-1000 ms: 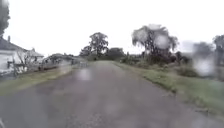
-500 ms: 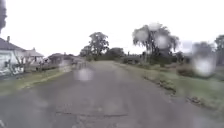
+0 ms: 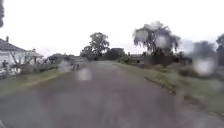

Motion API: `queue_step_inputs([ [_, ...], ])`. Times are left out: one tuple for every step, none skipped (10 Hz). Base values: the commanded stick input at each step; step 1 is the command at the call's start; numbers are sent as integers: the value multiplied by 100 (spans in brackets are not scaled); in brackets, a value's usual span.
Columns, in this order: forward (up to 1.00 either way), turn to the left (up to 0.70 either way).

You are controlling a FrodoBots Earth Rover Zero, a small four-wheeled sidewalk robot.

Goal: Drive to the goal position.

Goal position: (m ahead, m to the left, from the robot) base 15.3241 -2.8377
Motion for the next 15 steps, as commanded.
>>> queue_step_inputs([
  [100,0],
  [100,0],
  [100,0],
  [100,0],
  [100,0],
  [100,0],
  [100,0],
  [100,0],
  [100,0],
  [100,0],
  [100,0],
  [100,0],
  [100,0],
  [100,0],
  [100,0],
])
